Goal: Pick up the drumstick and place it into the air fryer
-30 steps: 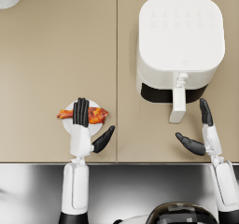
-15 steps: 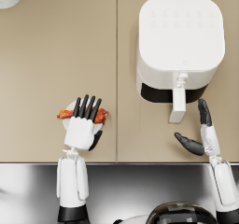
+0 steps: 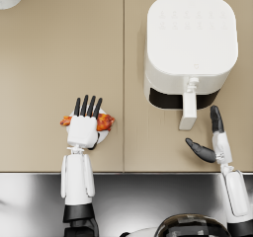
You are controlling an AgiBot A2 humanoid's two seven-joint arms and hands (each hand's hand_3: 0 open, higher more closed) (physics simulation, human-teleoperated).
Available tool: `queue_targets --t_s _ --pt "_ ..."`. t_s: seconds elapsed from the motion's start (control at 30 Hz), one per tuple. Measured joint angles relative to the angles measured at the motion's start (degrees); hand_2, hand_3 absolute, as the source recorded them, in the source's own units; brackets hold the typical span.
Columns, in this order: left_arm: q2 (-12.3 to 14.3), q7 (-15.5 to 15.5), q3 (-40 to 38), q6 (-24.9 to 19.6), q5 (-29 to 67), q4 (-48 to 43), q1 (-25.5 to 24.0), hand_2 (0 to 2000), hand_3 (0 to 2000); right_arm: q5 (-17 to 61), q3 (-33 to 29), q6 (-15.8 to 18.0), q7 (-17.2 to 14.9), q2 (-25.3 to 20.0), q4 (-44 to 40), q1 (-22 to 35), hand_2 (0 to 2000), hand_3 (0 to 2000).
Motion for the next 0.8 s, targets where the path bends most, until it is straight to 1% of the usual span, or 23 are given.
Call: queue_targets --t_s 0.07,0.2,0.3,0.4,0.43,0.47,0.5,0.53,0.63,0.67,0.73,0.8 --pt "0.2 -0.2 0.5 0.1 0.1 2.3 0.2 0 0 0.0 0.3 0.0 0.0 -0.3 -0.9 0.1 0 0" --pt "0.4 -0.4 1.2 1.7 0.1 7.9 1.7 0 0 0.0 0.4 0.0 0.0 -0.9 -2.0 0.6 0 0" --pt "0.3 -0.5 1.8 4.5 0.1 12.0 3.8 0 0 0.0 0.5 0.0 0.0 -1.4 -2.2 1.0 0 0" --pt "-0.1 -1.5 2.9 5.4 0.0 15.3 5.9 0 0 0.0 0.7 0.0 0.0 -1.8 -2.5 1.3 0 0" --pt "-0.2 -2.4 3.4 6.7 0.0 16.6 6.5 0 0 0.0 0.7 0.0 0.0 -1.9 -2.6 1.3 0 0" --pt "-0.4 -3.1 4.0 7.1 -0.1 17.9 7.5 1361 327 0.0 0.8 0.0 0.0 -2.1 -2.6 1.4 0 0" --pt "-0.8 -3.7 4.7 6.8 -0.1 19.0 8.1 2000 653 0.0 0.8 0.0 0.0 -2.2 -2.7 1.5 0 0" --pt "-1.0 -4.0 5.5 7.2 -0.2 20.5 8.7 2000 980 0.0 0.8 0.0 0.0 -2.4 -2.7 1.6 0 0" --pt "-1.9 -4.9 7.9 13.7 -0.3 24.5 11.3 2000 1960 0.0 1.0 0.0 0.0 -2.8 -2.3 1.9 0 0" --pt "-2.2 -4.8 9.0 15.3 -0.4 25.4 11.8 2000 2000 0.0 0.9 0.0 0.0 -2.9 -2.0 1.9 0 0" --pt "-2.7 -3.8 10.8 17.8 -0.2 26.8 12.5 2000 2000 0.0 0.8 0.0 0.0 -3.1 -1.3 1.9 0 0" --pt "-3.3 -3.1 12.2 20.0 -0.1 25.8 12.0 2000 2000 0.0 0.8 0.0 0.0 -3.2 -1.0 1.7 0 0"
